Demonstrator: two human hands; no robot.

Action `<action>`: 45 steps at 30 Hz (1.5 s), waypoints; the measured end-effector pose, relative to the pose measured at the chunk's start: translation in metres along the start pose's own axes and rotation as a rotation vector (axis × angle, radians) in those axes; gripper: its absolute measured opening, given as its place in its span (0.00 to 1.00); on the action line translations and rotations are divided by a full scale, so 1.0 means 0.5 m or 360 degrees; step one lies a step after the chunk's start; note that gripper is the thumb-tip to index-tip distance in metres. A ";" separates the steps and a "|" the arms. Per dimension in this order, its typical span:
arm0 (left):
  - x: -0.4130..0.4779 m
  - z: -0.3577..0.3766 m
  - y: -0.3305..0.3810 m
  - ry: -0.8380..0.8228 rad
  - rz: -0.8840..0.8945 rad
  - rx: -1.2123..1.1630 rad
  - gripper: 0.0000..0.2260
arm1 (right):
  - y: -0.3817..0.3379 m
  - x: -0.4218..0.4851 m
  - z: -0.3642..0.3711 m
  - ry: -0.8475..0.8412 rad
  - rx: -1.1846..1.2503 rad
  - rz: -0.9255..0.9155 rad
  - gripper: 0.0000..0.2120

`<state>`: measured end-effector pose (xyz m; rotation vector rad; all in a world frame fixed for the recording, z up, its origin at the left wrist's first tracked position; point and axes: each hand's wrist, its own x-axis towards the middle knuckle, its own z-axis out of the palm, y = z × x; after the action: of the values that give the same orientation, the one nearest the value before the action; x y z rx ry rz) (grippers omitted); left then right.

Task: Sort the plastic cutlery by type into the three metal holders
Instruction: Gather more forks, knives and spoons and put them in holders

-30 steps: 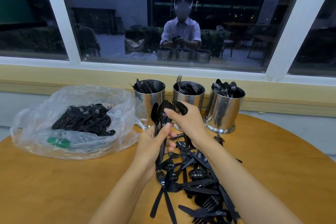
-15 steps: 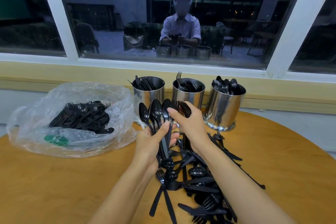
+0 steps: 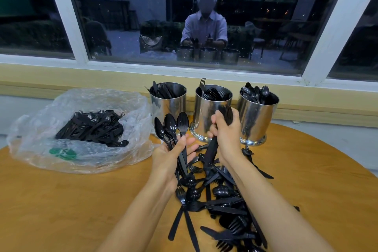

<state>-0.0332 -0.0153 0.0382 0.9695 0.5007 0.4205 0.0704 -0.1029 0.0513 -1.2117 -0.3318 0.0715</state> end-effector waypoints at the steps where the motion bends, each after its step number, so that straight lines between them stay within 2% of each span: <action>1: 0.000 0.000 0.000 0.0003 0.0015 0.0005 0.06 | -0.001 0.000 -0.001 -0.0032 -0.0117 0.0024 0.05; 3: -0.003 0.002 0.001 -0.0030 0.0022 0.0005 0.06 | -0.003 -0.005 0.006 -0.0218 -0.0460 0.0106 0.10; 5: -0.005 0.004 -0.001 -0.0071 0.0005 -0.0003 0.07 | -0.001 -0.012 0.019 -0.0358 -0.0657 0.0101 0.09; 7: -0.004 0.003 -0.003 -0.0072 -0.0025 -0.0055 0.07 | 0.002 -0.009 0.026 -0.0280 -0.0745 -0.0062 0.08; 12: 0.006 -0.014 -0.006 -0.0071 -0.0045 -0.0141 0.10 | -0.001 0.006 0.017 -0.0018 -0.0535 -0.0180 0.07; 14: 0.010 -0.020 -0.004 -0.0091 -0.0024 -0.0086 0.11 | -0.012 0.014 0.014 0.0047 -0.0279 -0.0109 0.04; 17: 0.011 -0.023 0.001 -0.0124 -0.0023 0.0102 0.11 | -0.028 0.021 0.010 0.0010 0.0055 0.0052 0.03; 18: 0.011 -0.024 0.001 -0.0127 -0.0020 0.0208 0.11 | -0.030 0.024 0.007 -0.0022 0.0008 0.0046 0.03; 20: 0.009 -0.028 0.001 -0.0173 -0.0006 0.0413 0.11 | -0.039 0.030 0.000 -0.0166 -0.0325 -0.0008 0.07; 23: 0.006 -0.031 0.000 -0.0375 -0.0026 0.0657 0.12 | -0.060 0.026 0.008 -0.0621 -0.0821 0.0078 0.08; 25: 0.003 -0.029 0.004 -0.0459 -0.0040 0.0710 0.14 | -0.060 0.022 0.013 -0.0779 -0.0969 0.0139 0.09; 29: 0.002 -0.032 0.003 -0.0479 -0.0022 0.0505 0.16 | -0.042 0.020 0.011 -0.0621 -0.0780 0.0075 0.04; 32: -0.002 -0.033 -0.001 -0.0402 -0.0031 0.0415 0.15 | -0.039 0.015 0.009 -0.0595 -0.0648 0.0046 0.09; 35: -0.007 -0.028 0.005 -0.0359 -0.0090 0.0271 0.11 | -0.031 0.010 0.009 -0.0555 -0.0573 0.0085 0.10; 39: -0.007 -0.029 0.008 -0.0368 -0.0075 0.0348 0.12 | -0.028 0.014 -0.001 -0.0574 -0.0442 0.0153 0.05; 41: -0.006 -0.031 0.010 -0.0381 -0.0052 0.0428 0.13 | -0.033 0.019 -0.007 -0.0605 -0.0366 0.0221 0.08; 43: -0.003 -0.035 0.011 -0.0398 -0.0031 0.0534 0.13 | -0.045 0.028 -0.014 -0.0668 -0.0492 0.0246 0.10; 45: -0.001 -0.038 0.010 -0.0415 -0.0012 0.0648 0.11 | -0.054 0.034 -0.019 -0.0810 -0.0754 0.0239 0.08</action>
<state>-0.0449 -0.0004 0.0335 1.3929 0.3573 0.1812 0.0862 -0.1169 0.0770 -1.6832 -0.7301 0.4574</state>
